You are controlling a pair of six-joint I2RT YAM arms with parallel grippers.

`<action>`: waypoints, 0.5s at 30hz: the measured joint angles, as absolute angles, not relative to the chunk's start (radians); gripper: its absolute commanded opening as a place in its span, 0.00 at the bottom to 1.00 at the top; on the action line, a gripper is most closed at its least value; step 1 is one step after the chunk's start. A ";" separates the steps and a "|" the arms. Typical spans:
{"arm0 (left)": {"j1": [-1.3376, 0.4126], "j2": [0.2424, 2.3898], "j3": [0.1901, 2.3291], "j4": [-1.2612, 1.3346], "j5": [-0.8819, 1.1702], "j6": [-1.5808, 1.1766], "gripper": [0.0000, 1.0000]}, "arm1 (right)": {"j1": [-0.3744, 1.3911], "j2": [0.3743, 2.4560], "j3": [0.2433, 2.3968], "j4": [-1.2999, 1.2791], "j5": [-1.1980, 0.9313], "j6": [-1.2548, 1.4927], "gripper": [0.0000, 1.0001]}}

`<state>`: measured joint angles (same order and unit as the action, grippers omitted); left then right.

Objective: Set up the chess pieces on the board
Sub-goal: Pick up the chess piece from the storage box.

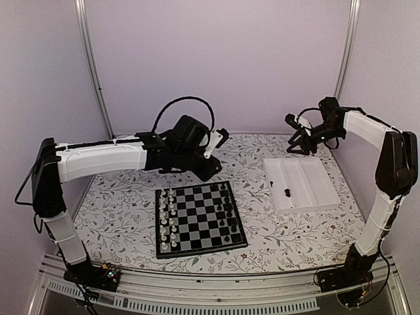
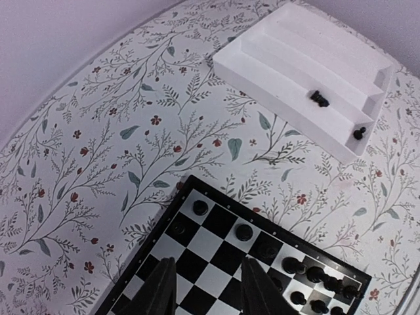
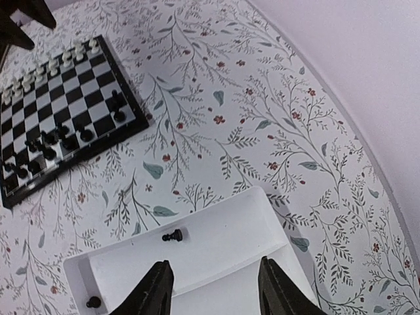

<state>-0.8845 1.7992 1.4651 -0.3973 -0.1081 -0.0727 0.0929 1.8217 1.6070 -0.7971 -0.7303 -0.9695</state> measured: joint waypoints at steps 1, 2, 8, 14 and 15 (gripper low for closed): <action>-0.908 1.785 1.449 -0.380 -0.111 -0.064 0.37 | 0.098 1.832 1.584 -0.804 -0.710 -0.999 0.45; -0.923 1.777 1.439 -0.369 -0.113 -0.057 0.37 | 0.102 1.835 1.557 -0.805 -0.689 -1.027 0.45; -0.968 1.769 1.406 -0.324 -0.110 -0.040 0.37 | 0.176 1.845 1.433 -0.791 -0.567 -1.194 0.40; -0.968 1.769 1.402 -0.308 -0.113 -0.037 0.37 | 0.241 1.961 1.467 -0.767 -0.489 -1.281 0.39; -0.968 1.769 1.402 -0.308 -0.113 -0.038 0.37 | 0.243 1.989 1.481 -0.761 -0.480 -1.287 0.39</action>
